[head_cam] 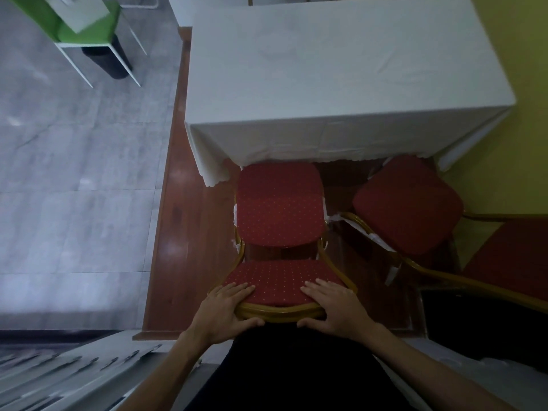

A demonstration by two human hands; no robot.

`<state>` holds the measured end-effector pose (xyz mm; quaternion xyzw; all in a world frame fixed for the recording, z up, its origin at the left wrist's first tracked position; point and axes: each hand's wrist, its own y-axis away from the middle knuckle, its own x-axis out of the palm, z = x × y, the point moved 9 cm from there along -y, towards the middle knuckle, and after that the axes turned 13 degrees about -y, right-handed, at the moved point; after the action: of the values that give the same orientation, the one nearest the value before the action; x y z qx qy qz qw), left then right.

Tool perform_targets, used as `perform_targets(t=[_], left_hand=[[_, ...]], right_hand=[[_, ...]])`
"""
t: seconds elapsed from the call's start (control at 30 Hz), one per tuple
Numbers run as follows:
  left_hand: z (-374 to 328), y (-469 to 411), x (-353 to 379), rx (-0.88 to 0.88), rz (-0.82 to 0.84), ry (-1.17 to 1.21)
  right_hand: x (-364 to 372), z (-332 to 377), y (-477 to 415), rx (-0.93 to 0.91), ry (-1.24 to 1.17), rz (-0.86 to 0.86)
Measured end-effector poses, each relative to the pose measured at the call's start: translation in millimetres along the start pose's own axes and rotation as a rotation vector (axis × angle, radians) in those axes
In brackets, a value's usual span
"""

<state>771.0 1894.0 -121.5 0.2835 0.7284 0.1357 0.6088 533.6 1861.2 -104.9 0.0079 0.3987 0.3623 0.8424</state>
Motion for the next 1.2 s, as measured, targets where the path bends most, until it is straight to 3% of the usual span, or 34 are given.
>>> perform_targets(t=[0.27,0.67,0.9,1.03,1.2], left_hand=[[-17,-5,-17,0.102,-0.023,0.010],[-98,-85,-59,0.186,-0.089,0.024],[-206,-151,-77,0.241,-0.116,0.002],[-292,-191,-81,0.276,-0.137,0.014],[-415,-226,-92,0.390,-0.170,0.040]], right_hand=[[-2,-11,1,0.050,-0.037,0.119],[-90,-95,37,0.245,-0.082,-0.039],[-181,-207,90,0.386,0.070,-0.010],[-242,-286,139,0.466,0.150,0.119],[-318,-375,208,0.467,0.425,0.382]])
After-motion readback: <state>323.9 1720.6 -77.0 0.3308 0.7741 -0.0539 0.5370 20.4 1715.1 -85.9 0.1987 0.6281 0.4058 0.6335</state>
